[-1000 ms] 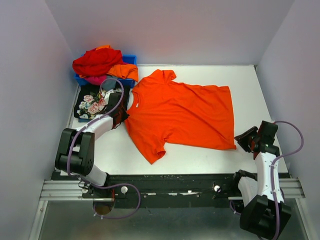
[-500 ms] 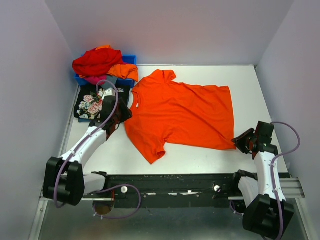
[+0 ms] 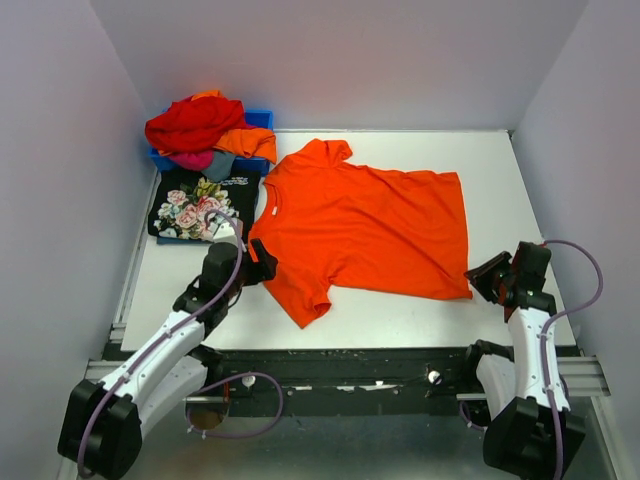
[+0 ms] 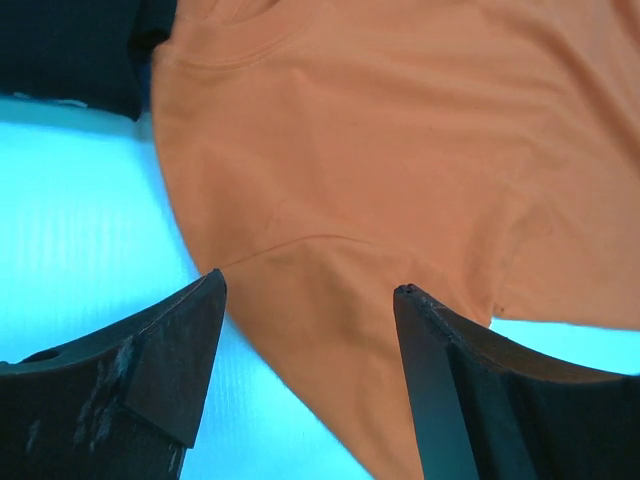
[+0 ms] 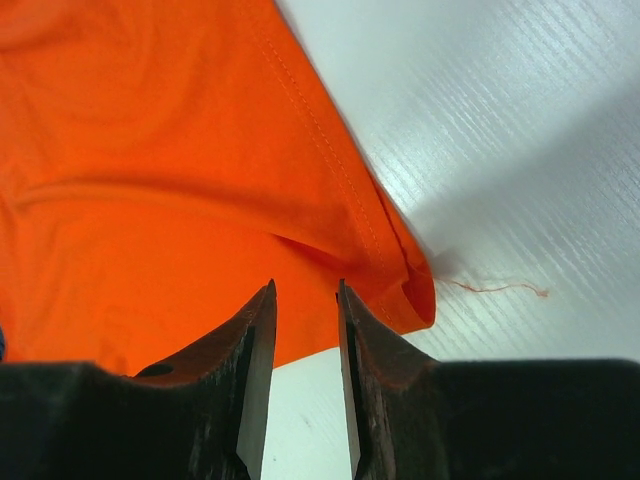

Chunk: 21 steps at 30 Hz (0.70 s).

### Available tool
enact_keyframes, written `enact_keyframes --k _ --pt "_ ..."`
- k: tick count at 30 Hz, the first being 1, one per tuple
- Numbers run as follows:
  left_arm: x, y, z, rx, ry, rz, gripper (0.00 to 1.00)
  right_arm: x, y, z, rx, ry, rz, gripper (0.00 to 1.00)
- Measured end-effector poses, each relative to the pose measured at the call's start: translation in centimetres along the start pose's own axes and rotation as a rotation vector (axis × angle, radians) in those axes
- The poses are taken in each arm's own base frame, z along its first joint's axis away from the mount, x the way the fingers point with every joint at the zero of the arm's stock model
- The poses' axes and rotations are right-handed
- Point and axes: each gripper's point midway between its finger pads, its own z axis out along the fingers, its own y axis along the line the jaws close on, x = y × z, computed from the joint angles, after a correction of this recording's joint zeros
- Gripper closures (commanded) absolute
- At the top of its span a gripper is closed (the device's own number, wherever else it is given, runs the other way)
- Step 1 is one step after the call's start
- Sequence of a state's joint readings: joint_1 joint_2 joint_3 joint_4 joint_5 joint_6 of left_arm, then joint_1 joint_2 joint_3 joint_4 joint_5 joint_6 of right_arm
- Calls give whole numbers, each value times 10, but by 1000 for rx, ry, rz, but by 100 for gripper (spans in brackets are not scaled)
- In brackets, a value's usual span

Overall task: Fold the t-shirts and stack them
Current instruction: Flatten out the tshirt

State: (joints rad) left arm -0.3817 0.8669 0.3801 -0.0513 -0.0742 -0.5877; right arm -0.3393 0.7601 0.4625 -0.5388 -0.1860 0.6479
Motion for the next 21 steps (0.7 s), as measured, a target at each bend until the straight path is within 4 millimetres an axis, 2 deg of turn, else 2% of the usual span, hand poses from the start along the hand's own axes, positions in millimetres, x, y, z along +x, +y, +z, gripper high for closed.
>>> enact_keyframes --k 5,10,14,21 --pt "-10 -13 -9 88 -105 44 15 2 0 3 -1 15 -3 61" --pt "-18 -19 -8 115 -147 60 15 3 -1 3 1 18 3 62" --pt "-15 -20 -5 117 -135 71 15 6 -4 6 18 37 17 62" --pt "-14 -26 -4 139 -135 79 15 23 -21 12 106 130 41 61"
